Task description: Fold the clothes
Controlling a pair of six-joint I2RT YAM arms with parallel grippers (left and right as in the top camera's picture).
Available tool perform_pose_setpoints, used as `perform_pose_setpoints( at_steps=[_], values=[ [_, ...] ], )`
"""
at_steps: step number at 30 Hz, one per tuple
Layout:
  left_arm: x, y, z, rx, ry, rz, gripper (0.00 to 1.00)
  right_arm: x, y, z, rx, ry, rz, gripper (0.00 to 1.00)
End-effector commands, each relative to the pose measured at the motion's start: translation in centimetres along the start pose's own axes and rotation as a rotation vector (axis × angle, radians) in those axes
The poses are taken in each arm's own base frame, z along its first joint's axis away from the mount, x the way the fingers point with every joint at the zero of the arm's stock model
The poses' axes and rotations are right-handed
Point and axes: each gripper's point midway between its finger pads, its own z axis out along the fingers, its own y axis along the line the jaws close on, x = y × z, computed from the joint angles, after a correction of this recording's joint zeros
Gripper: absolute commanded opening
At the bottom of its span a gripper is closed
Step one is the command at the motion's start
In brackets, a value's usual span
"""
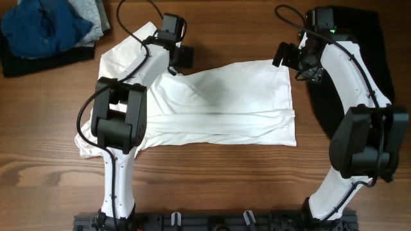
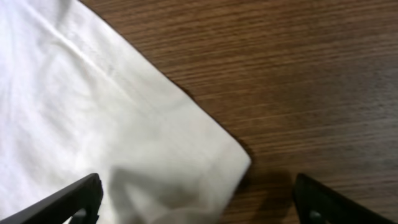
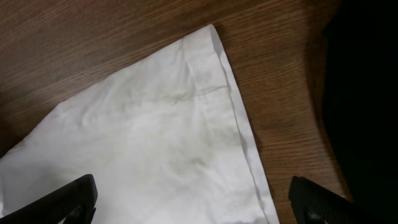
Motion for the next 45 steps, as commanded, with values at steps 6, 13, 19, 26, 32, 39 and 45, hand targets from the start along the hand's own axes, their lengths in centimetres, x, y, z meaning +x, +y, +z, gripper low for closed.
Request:
perform_pose_setpoints(
  at_steps=[6, 13, 19, 26, 32, 39, 45],
  values=[
    [-0.1, 1.7, 1.0, -0.023, 0.006, -0.019, 0.46, -0.7, 0.4, 0.1, -0.012, -0.016, -0.005, 0.81],
    [-0.1, 1.7, 1.0, -0.023, 0.003, -0.020, 0.21, -1.1, 0.5, 0.1, -0.016, -0.032, -0.007, 0.79],
    [-0.2, 1.7, 1.0, -0.023, 0.001, -0.055, 0.16, -2.2, 0.1, 1.0, 0.010, -0.070, -0.021, 0.64],
    [-0.2, 1.7, 1.0, -0.023, 0.000, -0.073, 0.13, -4.7, 0.3, 4.1, -0.008, -0.140, -0.085, 0.63],
    [-0.2, 1.7, 1.0, -0.023, 0.001, -0.077, 0.11, -6.3, -0.2, 6.1, 0.024, -0.195, -0.109, 0.62],
    [-0.2, 1.7, 1.0, -0.023, 0.000, -0.100, 0.10, -5.7, -1.5, 8.5, 0.082, -0.163, -0.127, 0.64],
    [-0.2, 1.7, 1.0, -0.023, -0.001, -0.126, 0.09, -5.0, -2.0, 10.1, 0.090, -0.133, -0.093, 0.62]
  ],
)
